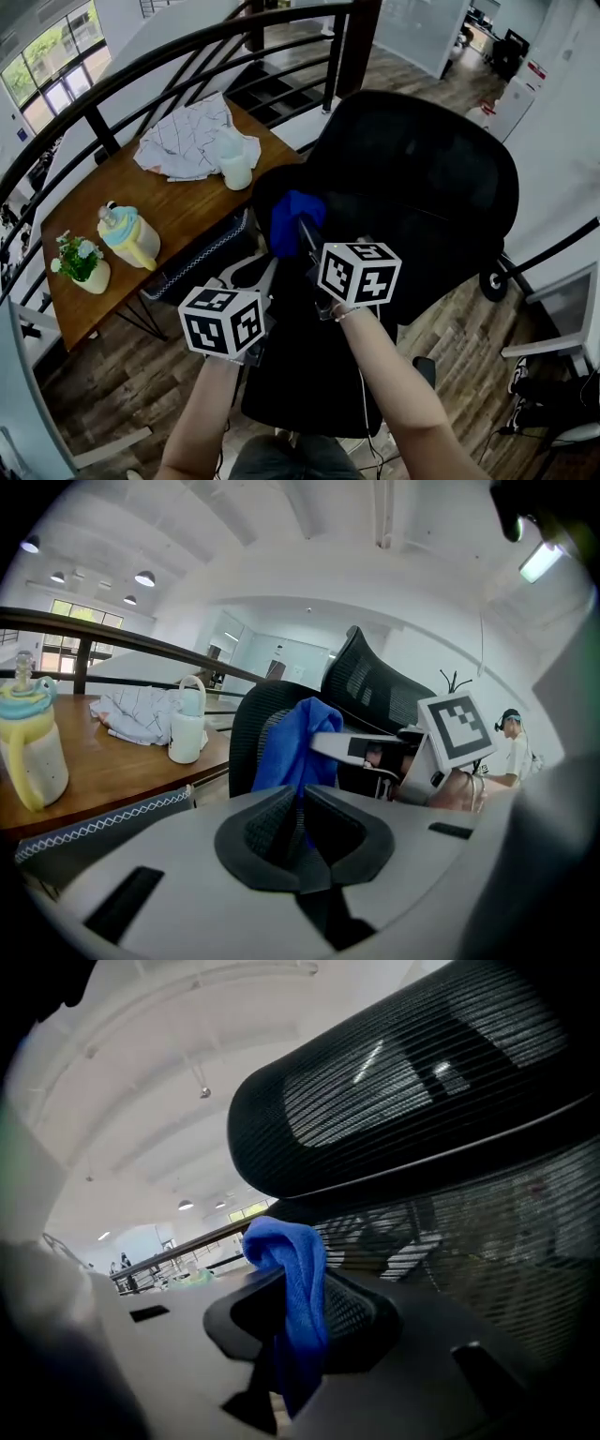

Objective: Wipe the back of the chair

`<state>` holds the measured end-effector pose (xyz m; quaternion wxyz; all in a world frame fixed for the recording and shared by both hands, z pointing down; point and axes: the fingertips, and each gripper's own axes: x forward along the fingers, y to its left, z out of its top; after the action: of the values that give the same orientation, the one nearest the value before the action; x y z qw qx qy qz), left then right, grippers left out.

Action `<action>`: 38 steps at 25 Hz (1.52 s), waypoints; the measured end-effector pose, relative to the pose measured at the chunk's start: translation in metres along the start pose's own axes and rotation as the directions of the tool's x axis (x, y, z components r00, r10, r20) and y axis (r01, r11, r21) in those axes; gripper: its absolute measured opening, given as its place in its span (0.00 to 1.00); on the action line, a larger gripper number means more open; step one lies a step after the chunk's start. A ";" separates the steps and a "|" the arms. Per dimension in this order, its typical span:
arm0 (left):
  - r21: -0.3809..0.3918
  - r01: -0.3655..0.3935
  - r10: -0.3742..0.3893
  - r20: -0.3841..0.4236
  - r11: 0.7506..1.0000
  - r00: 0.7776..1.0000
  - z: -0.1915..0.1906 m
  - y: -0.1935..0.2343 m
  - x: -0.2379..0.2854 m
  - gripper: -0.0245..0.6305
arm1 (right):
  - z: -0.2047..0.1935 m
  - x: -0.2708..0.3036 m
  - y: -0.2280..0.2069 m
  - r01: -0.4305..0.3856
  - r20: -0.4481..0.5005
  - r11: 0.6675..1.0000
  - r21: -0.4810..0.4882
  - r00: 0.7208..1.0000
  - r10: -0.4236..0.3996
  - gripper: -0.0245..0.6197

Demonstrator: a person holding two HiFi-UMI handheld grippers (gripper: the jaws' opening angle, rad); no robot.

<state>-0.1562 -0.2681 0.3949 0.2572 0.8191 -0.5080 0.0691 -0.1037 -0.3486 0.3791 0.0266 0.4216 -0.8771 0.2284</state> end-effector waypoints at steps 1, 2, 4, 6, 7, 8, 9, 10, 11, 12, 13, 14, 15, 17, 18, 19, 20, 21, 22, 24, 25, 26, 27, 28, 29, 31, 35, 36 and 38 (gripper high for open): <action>-0.004 0.002 -0.002 -0.003 1.000 1.000 -0.001 -0.001 0.002 0.09 | 0.000 -0.001 -0.004 0.006 -0.001 1.000 0.000 1.000 -0.006 0.20; -0.006 0.004 -0.004 -0.008 1.000 1.000 -0.003 -0.003 0.004 0.09 | -0.001 -0.003 -0.008 0.009 -0.002 1.000 0.000 1.000 -0.009 0.20; -0.005 0.009 -0.009 -0.018 1.000 1.000 -0.006 -0.006 0.009 0.09 | -0.001 -0.007 -0.013 0.012 -0.002 1.000 -0.007 1.000 -0.012 0.20; -0.001 0.013 -0.013 -0.024 1.000 1.000 -0.008 -0.007 0.013 0.09 | -0.001 -0.009 -0.015 0.017 0.001 1.000 -0.017 1.000 -0.017 0.20; -0.001 0.015 -0.015 -0.026 1.000 1.000 -0.008 -0.007 0.015 0.09 | -0.001 -0.011 -0.017 0.023 0.004 1.000 -0.021 1.000 -0.023 0.20; -0.002 0.016 -0.016 -0.027 1.000 0.999 -0.009 -0.008 0.016 0.09 | -0.001 -0.013 -0.020 0.030 0.008 0.999 -0.021 1.000 -0.029 0.20; -0.002 0.019 -0.019 -0.029 1.000 0.999 -0.009 -0.008 0.018 0.09 | -0.001 -0.016 -0.022 0.037 0.010 0.999 -0.019 0.999 -0.036 0.20; -0.001 0.024 -0.024 -0.032 1.000 0.999 -0.010 -0.010 0.020 0.09 | -0.002 -0.018 -0.026 0.043 0.010 0.999 -0.014 0.999 -0.042 0.20; 0.002 0.028 -0.028 -0.035 1.000 0.999 -0.010 -0.011 0.022 0.09 | -0.002 -0.021 -0.029 0.047 0.009 0.999 -0.006 0.999 -0.047 0.20; 0.005 0.034 -0.034 -0.038 0.999 0.999 -0.010 -0.013 0.025 0.09 | -0.001 -0.024 -0.032 0.050 0.007 0.999 0.003 0.999 -0.050 0.20; 0.006 0.039 -0.039 -0.040 0.999 0.998 -0.010 -0.016 0.027 0.09 | 0.001 -0.028 -0.036 0.054 0.007 0.998 0.012 0.998 -0.054 0.20; 0.008 0.045 -0.045 -0.042 0.999 0.998 -0.011 -0.018 0.029 0.09 | 0.002 -0.032 -0.041 0.061 0.009 0.998 0.015 0.998 -0.062 0.20; 0.009 0.051 -0.051 -0.044 0.999 0.998 -0.011 -0.021 0.031 0.09 | 0.004 -0.036 -0.045 0.071 0.012 0.997 0.015 0.997 -0.071 0.20; 0.012 0.066 -0.066 -0.051 0.998 0.997 -0.014 -0.029 0.034 0.09 | 0.006 -0.046 -0.055 0.094 0.018 0.996 0.013 0.995 -0.094 0.19; 0.013 0.074 -0.073 -0.056 0.997 0.996 -0.015 -0.033 0.036 0.09 | 0.007 -0.051 -0.059 0.105 0.021 0.994 0.015 0.994 -0.105 0.19; 0.014 0.082 -0.081 -0.060 0.997 0.995 -0.017 -0.038 0.038 0.09 | 0.008 -0.057 -0.064 0.114 0.024 0.993 0.021 0.993 -0.115 0.19; 0.016 0.089 -0.088 -0.063 0.996 0.994 -0.018 -0.042 0.041 0.09 | 0.009 -0.061 -0.069 0.122 0.027 0.992 0.029 0.992 -0.122 0.19; 0.017 0.097 -0.096 -0.066 0.995 0.993 -0.019 -0.046 0.043 0.09 | 0.010 -0.066 -0.073 0.129 0.031 0.991 0.037 0.991 -0.130 0.19; 0.020 0.105 -0.103 -0.069 0.994 0.992 -0.021 -0.051 0.046 0.09 | 0.011 -0.071 -0.078 0.138 0.035 0.990 0.043 0.990 -0.139 0.20; 0.029 0.124 -0.121 -0.082 0.992 0.989 -0.024 -0.062 0.052 0.09 | 0.014 -0.080 -0.088 0.155 0.044 0.986 0.057 0.987 -0.158 0.19; 0.032 0.135 -0.131 -0.090 0.990 0.987 -0.026 -0.068 0.055 0.09 | 0.015 -0.084 -0.093 0.160 0.047 0.985 0.065 0.985 -0.164 0.19; 0.035 0.144 -0.141 -0.096 0.989 0.985 -0.028 -0.074 0.058 0.09 | 0.015 -0.088 -0.097 0.164 0.049 0.984 0.073 0.985 -0.168 0.20; 0.035 0.154 -0.150 -0.101 0.987 0.984 -0.030 -0.080 0.061 0.09 | 0.015 -0.091 -0.101 0.167 0.049 0.983 0.081 0.984 -0.171 0.19; 0.036 0.162 -0.158 -0.104 0.986 0.982 -0.031 -0.086 0.063 0.09 | 0.016 -0.096 -0.105 0.171 0.050 0.981 0.087 0.983 -0.176 0.19; 0.039 0.170 -0.165 -0.108 0.985 0.980 -0.032 -0.092 0.066 0.09 | 0.016 -0.100 -0.109 0.178 0.053 0.980 0.093 0.982 -0.183 0.19; 0.046 0.185 -0.179 -0.117 0.982 0.977 -0.034 -0.101 0.071 0.09 | 0.016 -0.110 -0.119 0.195 0.060 0.976 0.097 0.978 -0.201 0.19; 0.060 0.209 -0.200 -0.127 0.976 0.972 -0.035 -0.116 0.082 0.09 | 0.018 -0.130 -0.138 0.235 0.071 0.967 0.104 0.968 -0.243 0.19; 0.062 0.215 -0.205 -0.129 0.975 0.970 -0.035 -0.120 0.084 0.09 | 0.018 -0.137 -0.144 0.249 0.075 0.962 0.108 0.963 -0.258 0.19; 0.067 0.229 -0.219 -0.135 0.971 0.966 -0.036 -0.131 0.088 0.09 | 0.019 -0.152 -0.156 0.282 0.084 0.952 0.120 0.953 -0.292 0.19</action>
<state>0.0042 -0.2748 0.4130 0.2615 0.8750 -0.3916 0.1121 0.1147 -0.3304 0.3848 -0.0070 0.5564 -0.7933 0.2471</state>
